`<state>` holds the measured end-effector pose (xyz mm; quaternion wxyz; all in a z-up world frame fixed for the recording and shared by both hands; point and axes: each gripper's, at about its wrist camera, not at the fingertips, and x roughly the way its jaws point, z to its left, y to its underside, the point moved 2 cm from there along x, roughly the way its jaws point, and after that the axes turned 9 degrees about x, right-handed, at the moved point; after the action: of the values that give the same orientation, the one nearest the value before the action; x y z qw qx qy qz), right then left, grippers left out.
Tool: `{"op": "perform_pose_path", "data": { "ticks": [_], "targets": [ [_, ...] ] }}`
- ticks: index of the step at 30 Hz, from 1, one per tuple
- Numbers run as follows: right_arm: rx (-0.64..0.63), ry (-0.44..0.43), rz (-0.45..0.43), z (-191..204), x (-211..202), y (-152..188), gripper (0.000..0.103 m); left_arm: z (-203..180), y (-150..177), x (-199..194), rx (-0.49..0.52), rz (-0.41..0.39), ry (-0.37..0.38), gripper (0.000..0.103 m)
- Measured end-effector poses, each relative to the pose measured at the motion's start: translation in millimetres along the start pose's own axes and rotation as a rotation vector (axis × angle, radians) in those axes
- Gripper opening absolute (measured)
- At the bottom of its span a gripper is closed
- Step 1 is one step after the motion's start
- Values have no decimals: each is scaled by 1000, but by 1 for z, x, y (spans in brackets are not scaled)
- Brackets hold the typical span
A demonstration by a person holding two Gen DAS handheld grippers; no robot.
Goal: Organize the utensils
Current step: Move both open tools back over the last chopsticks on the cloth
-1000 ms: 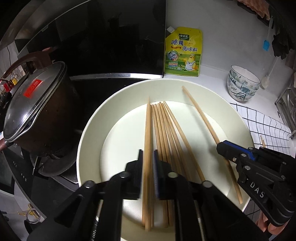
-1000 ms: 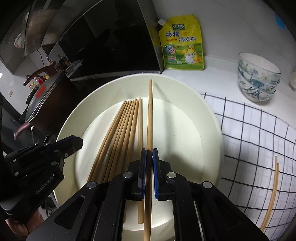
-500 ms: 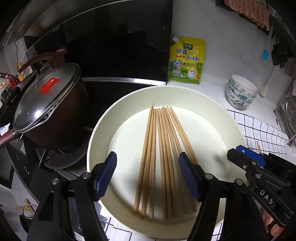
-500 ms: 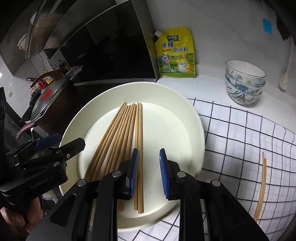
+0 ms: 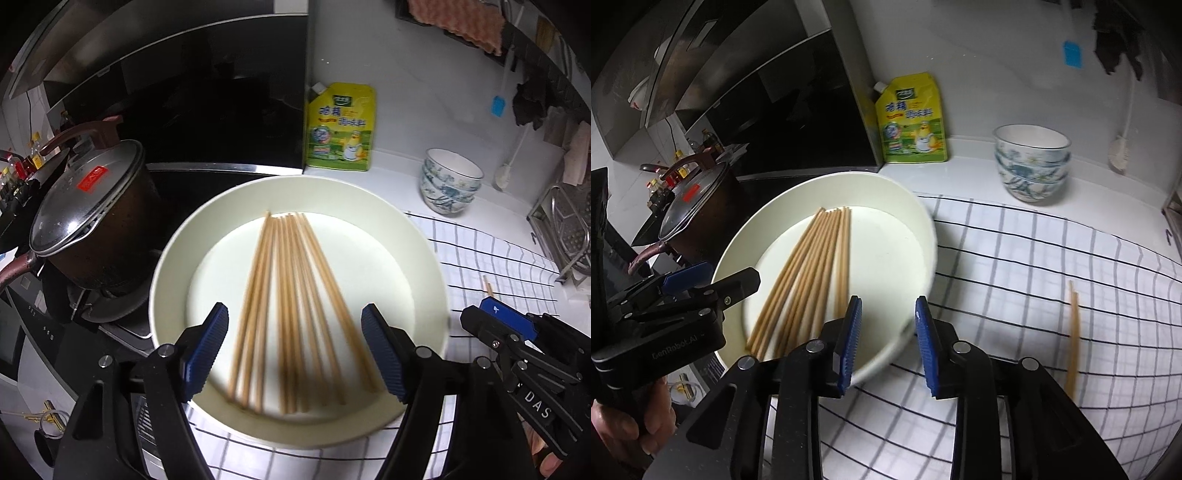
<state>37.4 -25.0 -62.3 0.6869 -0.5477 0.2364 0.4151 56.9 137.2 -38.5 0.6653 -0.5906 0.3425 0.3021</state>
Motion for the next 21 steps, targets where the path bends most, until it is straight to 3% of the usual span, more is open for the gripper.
{"op": "perform_pose_path", "data": {
  "ticks": [18, 21],
  "targets": [
    [78, 161, 11, -122, -41, 42, 35, -113, 10, -16, 70, -22, 148, 81],
    [92, 199, 20, -143, -43, 52, 40, -131, 14, -16, 90, -15, 166, 85]
  ]
}}
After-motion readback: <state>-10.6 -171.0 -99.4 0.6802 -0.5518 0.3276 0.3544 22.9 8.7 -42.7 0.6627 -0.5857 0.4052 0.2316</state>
